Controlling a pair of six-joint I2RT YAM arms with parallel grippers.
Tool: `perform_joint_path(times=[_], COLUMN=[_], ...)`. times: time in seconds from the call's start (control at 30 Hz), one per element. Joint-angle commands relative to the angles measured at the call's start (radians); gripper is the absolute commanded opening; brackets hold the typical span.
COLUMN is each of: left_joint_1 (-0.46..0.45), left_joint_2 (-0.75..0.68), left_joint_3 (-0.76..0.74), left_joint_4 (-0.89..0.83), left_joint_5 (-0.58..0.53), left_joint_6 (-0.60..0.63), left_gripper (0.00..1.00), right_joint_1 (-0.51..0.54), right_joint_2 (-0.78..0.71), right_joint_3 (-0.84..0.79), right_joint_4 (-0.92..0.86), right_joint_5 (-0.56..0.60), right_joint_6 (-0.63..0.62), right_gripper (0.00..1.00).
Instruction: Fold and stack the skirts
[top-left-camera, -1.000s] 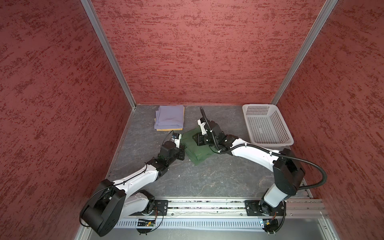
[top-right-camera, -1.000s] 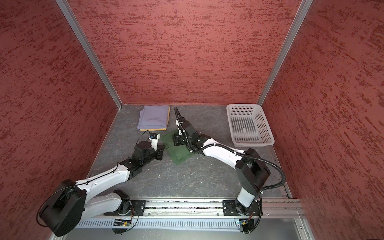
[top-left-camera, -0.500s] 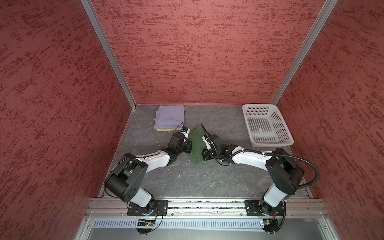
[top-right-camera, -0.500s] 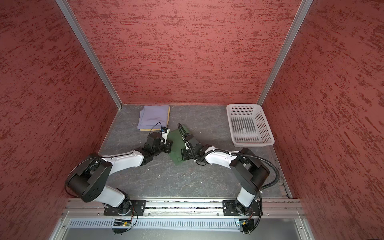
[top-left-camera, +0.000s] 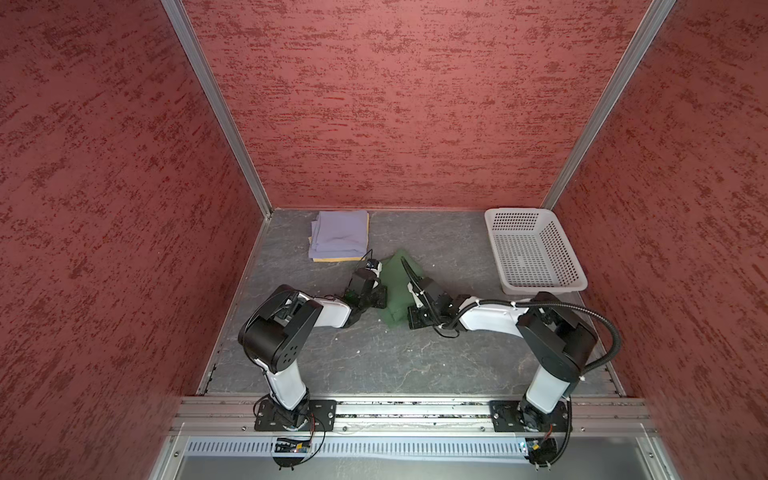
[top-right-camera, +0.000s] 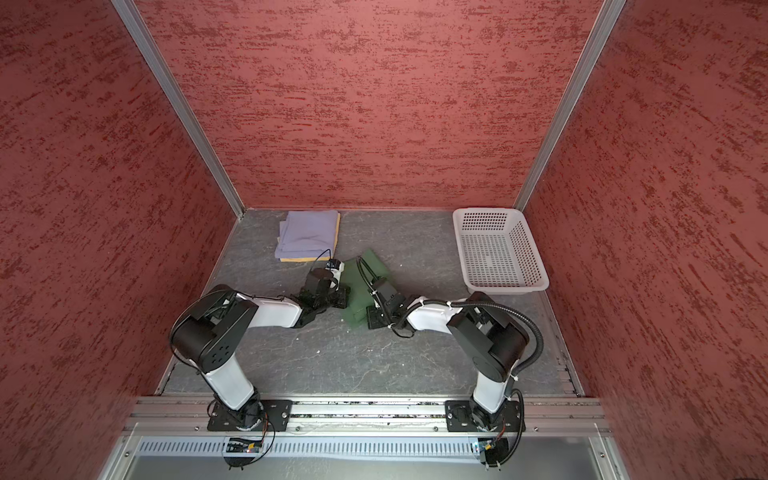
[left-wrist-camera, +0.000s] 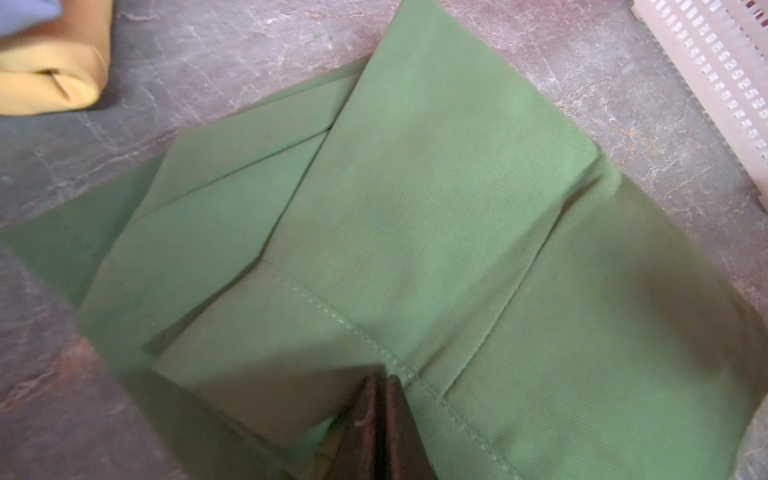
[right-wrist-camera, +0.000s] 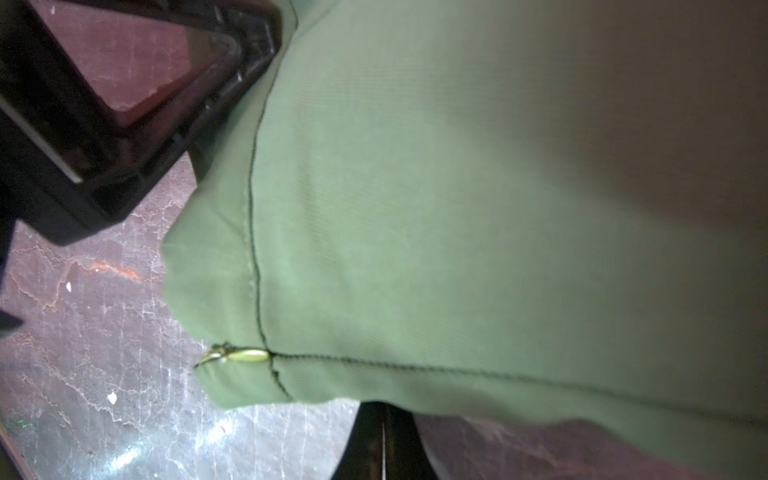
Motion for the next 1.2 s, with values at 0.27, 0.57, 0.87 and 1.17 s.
perform_joint_path(times=[0.27, 0.57, 0.87, 1.17], left_joint_1=[-0.088, -0.081, -0.072, -0.064], left_joint_2=[-0.129, -0.324, -0.5, -0.533], left_joint_3=[0.035, -0.052, -0.147, -0.181], left_joint_4=[-0.095, -0.105, -0.264, -0.453], left_joint_5=[-0.085, -0.061, -0.085, -0.083], left_joint_6=[0.075, -0.048, -0.308, -0.512], left_gripper=[0.16, 0.57, 0.91, 0.99], right_joint_1=[-0.04, -0.17, -0.191, -0.191], right_joint_2=[-0.175, -0.08, 0.034, 0.099], right_joint_3=[0.087, 0.177, 0.157, 0.1], right_joint_4=[-0.114, -0.069, -0.069, -0.046], right_joint_5=[0.095, 0.033, 0.039, 0.021], right_joint_6=[-0.089, -0.113, -0.12, -0.064], right_gripper=[0.1, 0.13, 0.22, 0.25])
